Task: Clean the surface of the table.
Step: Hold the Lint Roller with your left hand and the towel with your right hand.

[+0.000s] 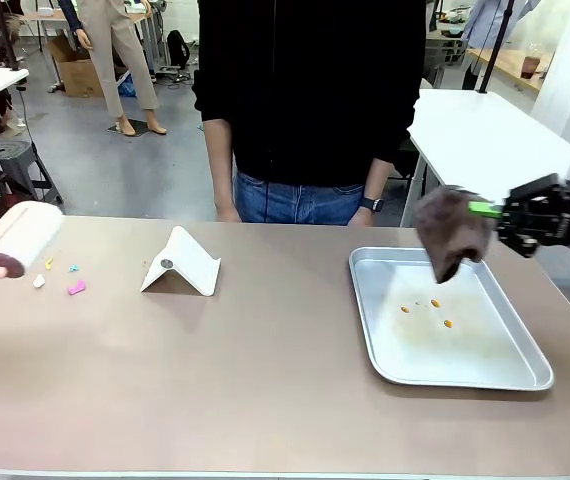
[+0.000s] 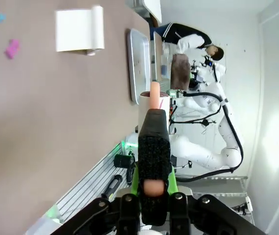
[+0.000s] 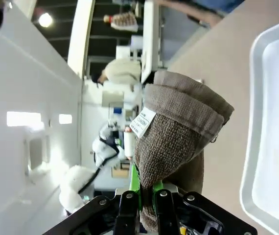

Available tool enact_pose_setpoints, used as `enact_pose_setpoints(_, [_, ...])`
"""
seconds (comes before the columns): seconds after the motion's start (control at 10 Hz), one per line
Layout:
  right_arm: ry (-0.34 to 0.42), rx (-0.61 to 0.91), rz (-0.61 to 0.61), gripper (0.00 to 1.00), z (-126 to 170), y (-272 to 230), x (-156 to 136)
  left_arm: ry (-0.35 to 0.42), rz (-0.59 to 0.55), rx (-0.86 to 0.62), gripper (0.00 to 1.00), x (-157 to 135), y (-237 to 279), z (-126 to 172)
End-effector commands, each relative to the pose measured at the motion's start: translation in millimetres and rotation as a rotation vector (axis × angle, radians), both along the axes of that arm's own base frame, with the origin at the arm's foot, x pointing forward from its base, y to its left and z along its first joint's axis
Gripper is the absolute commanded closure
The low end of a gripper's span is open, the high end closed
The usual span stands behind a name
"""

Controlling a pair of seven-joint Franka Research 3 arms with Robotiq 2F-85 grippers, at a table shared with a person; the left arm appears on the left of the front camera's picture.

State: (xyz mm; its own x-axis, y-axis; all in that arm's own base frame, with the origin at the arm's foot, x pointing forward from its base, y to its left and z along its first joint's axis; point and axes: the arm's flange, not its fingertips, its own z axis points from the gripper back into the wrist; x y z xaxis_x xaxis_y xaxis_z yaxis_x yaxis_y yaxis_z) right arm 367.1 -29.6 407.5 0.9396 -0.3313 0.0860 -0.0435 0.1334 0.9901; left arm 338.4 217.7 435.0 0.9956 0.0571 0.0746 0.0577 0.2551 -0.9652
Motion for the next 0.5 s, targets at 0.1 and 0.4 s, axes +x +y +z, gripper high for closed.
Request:
enact_pose_setpoints(0.1, [0.067,0.0,-0.034,1.0,-29.9,-40.1,-77.5,-0.024,0.211,-0.114,0.93,3.8,90.5,-34.1])
enact_pose_setpoints(0.4, [0.048,-0.056,-0.03,1.0,-34.2,-69.4,-103.3,-0.018,0.36,-0.204,0.93,-18.2,137.2,-52.1])
